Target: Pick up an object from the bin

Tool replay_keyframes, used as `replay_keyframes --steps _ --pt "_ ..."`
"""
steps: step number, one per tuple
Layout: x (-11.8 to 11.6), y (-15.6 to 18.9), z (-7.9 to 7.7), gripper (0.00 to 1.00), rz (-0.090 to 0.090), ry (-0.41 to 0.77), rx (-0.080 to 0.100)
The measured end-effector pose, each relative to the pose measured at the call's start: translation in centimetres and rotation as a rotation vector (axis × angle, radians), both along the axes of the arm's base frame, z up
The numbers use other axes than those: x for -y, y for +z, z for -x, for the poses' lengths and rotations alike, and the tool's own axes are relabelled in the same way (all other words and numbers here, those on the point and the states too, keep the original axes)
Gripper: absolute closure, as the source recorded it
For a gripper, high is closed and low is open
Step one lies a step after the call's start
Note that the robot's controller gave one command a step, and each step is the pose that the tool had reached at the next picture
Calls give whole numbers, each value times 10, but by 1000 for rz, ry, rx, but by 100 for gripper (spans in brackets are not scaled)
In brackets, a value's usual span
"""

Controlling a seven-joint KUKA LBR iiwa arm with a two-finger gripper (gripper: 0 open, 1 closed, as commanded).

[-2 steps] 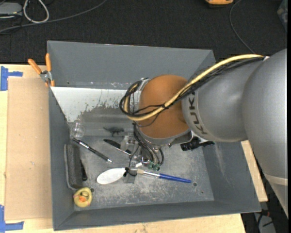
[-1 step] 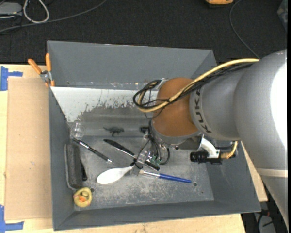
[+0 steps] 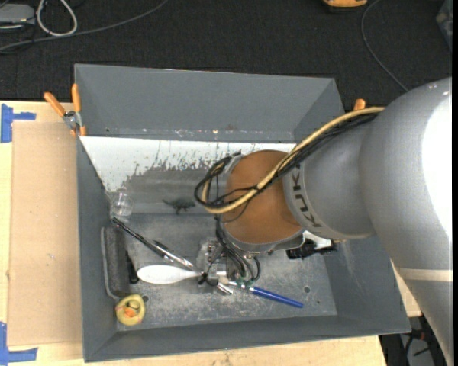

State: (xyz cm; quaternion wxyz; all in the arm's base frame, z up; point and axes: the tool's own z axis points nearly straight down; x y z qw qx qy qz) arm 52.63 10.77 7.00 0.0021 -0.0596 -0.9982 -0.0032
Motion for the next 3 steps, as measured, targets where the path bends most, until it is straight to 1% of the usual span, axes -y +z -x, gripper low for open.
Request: replay_keyframes --steps 1,2,3 --pt "0 0 0 100 0 -2 0" --pt "1 24 1 100 0 -5 -5" --pt "1 59 3 100 1 -6 -11"
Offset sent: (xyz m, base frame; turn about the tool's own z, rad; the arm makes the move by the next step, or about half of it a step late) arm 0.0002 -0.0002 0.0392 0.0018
